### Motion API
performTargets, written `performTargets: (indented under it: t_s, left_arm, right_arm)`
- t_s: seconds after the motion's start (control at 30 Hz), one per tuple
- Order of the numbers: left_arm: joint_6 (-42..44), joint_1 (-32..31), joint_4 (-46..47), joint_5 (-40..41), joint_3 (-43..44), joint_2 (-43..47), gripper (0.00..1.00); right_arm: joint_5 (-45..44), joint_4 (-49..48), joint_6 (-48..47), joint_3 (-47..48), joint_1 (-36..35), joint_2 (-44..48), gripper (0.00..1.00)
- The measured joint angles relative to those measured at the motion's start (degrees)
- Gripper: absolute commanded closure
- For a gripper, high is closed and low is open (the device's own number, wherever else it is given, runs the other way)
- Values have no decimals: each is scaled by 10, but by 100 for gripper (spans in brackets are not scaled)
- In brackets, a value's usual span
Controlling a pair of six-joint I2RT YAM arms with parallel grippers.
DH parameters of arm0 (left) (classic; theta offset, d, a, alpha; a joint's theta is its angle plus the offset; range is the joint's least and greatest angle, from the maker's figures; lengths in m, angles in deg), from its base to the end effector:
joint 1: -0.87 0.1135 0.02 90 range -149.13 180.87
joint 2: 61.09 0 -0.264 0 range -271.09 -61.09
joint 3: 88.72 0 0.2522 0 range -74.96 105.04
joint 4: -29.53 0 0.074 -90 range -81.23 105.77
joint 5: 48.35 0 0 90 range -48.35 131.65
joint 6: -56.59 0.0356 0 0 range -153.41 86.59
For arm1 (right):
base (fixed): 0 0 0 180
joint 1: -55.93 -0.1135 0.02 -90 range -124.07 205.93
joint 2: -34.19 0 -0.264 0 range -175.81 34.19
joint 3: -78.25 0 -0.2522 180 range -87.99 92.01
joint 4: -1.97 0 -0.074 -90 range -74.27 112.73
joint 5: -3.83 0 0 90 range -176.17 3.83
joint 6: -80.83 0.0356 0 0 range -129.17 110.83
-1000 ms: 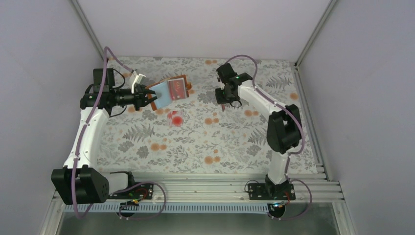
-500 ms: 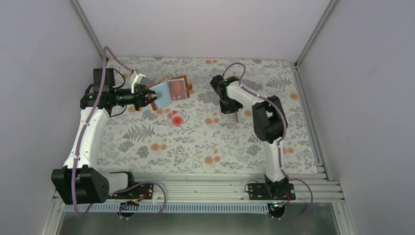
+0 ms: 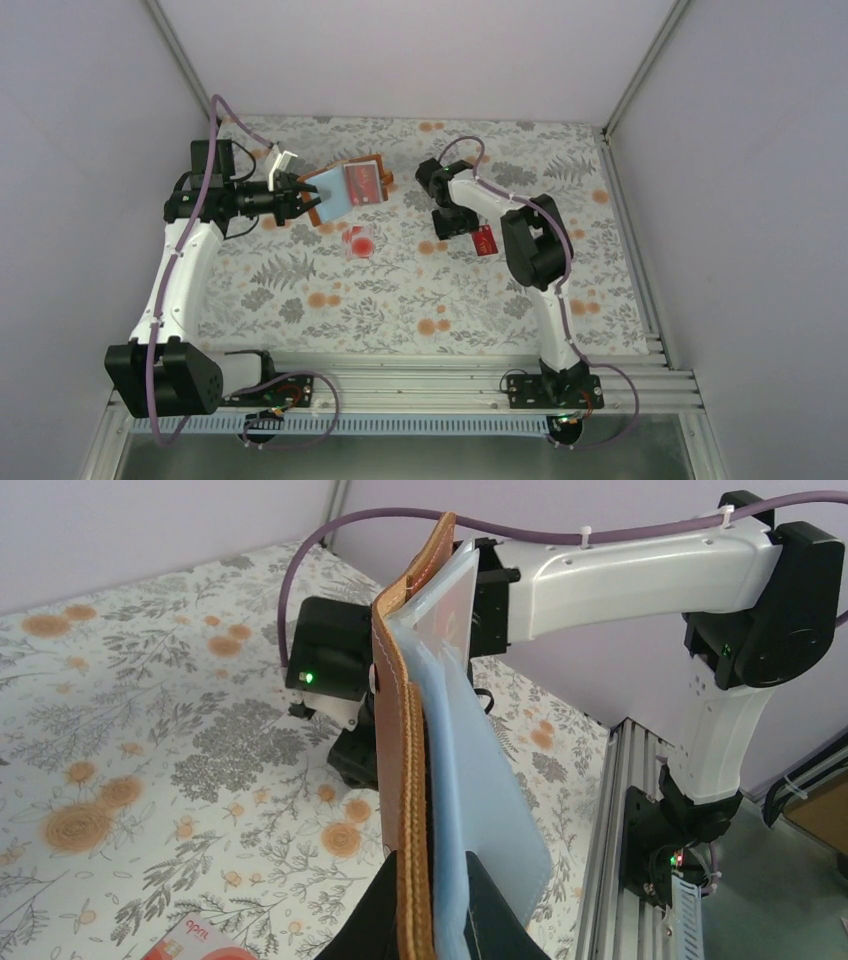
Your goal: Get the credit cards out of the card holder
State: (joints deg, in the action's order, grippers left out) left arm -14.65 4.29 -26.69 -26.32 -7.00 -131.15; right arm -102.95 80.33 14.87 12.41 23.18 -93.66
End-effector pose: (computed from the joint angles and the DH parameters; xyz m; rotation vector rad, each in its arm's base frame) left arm 0.2407 -0.0187 0.3514 0.7945 1.8332 -1.1172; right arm 0.3615 0.2203 0.1543 -0.2361 2.9960 -0.4155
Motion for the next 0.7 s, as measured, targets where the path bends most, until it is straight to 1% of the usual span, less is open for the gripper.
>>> performTargets:
  t_s: [0.1, 0.2, 0.37, 0.4, 0.47, 0.53, 0.63, 0.7]
  left_arm:
    - [0, 0, 0, -2, 0, 0, 98]
    - [1, 0, 0, -6, 0, 0, 98]
    - [13, 0, -10, -31, 0, 0, 98]
    - [17, 0, -14, -39, 0, 0, 97]
    - [28, 0, -23, -54, 0, 0, 98]
    - [40, -1, -33, -68, 0, 0, 98]
    - [64, -3, -55, -94, 1, 0, 98]
    - [83, -5, -71, -110, 2, 0, 98]
  right_arm:
    - [53, -39, -9, -7, 0, 20, 40]
    - [111, -87, -18, -28, 5, 81, 33]
    - [229, -213, -56, -81, 26, 269, 23]
    - [266, -249, -72, -98, 30, 314, 20]
    - [345, -314, -106, -130, 40, 401, 12]
    - [425, -376, -136, -162, 41, 469, 2]
    - [523, -449, -165, -205, 39, 531, 1]
    - [559, -479, -171, -221, 38, 539, 1]
